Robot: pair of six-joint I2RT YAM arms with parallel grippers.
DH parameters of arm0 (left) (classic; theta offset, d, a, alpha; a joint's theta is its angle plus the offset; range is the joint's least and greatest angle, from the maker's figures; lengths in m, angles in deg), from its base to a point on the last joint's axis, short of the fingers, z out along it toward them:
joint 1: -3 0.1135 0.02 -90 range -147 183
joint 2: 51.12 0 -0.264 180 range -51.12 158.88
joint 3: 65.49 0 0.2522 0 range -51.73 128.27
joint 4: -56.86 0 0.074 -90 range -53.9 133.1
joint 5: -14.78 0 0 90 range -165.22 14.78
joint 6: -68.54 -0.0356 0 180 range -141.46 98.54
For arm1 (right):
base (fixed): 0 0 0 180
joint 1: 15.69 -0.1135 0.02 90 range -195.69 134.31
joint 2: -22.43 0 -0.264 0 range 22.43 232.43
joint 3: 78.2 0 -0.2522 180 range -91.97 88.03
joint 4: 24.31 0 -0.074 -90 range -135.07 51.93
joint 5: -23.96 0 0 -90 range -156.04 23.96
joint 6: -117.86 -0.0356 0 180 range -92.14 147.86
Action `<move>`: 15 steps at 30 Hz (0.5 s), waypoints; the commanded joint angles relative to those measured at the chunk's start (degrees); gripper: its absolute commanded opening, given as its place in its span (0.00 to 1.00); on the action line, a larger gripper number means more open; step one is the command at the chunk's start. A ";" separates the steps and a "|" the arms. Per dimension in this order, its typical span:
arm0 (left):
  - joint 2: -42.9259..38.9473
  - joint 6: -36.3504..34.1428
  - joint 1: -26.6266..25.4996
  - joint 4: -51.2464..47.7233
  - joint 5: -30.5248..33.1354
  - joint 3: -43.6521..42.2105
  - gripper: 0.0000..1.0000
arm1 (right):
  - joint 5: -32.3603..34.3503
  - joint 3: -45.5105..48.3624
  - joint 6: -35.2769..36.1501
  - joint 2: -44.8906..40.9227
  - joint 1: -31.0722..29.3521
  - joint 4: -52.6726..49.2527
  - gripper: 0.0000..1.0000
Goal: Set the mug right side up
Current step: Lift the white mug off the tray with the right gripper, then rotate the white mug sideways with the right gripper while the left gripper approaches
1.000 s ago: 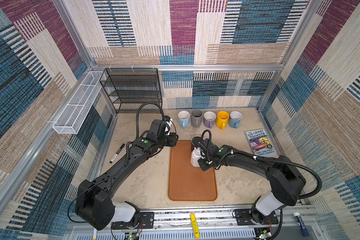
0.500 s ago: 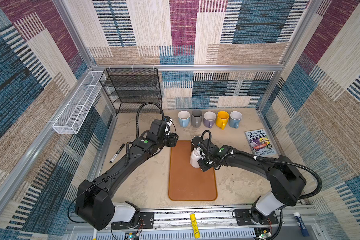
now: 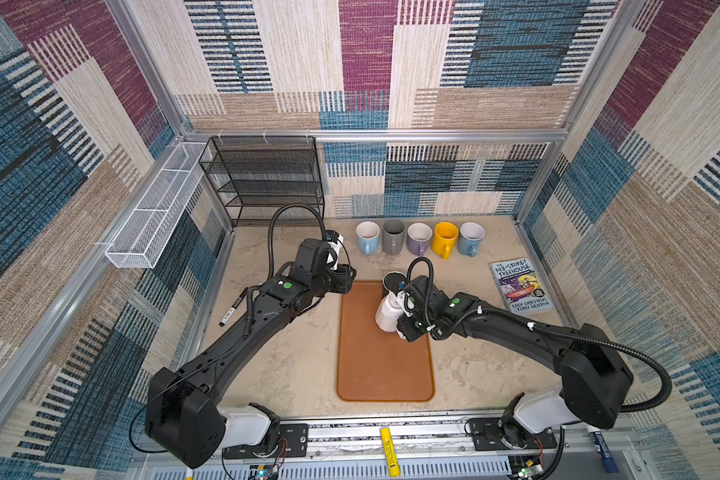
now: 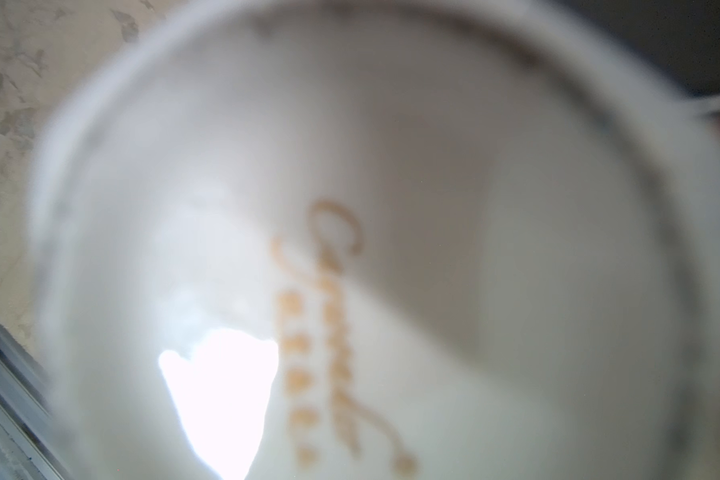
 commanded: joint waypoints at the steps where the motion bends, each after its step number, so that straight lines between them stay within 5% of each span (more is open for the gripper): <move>1: -0.80 -0.13 0.04 0.18 -0.87 -0.39 0.48 | -3.24 0.86 0.69 -2.38 -0.07 9.32 0.00; 15: -5.28 -0.08 0.00 0.59 -2.66 -0.85 0.47 | -15.75 4.51 3.43 -11.07 3.80 28.99 0.00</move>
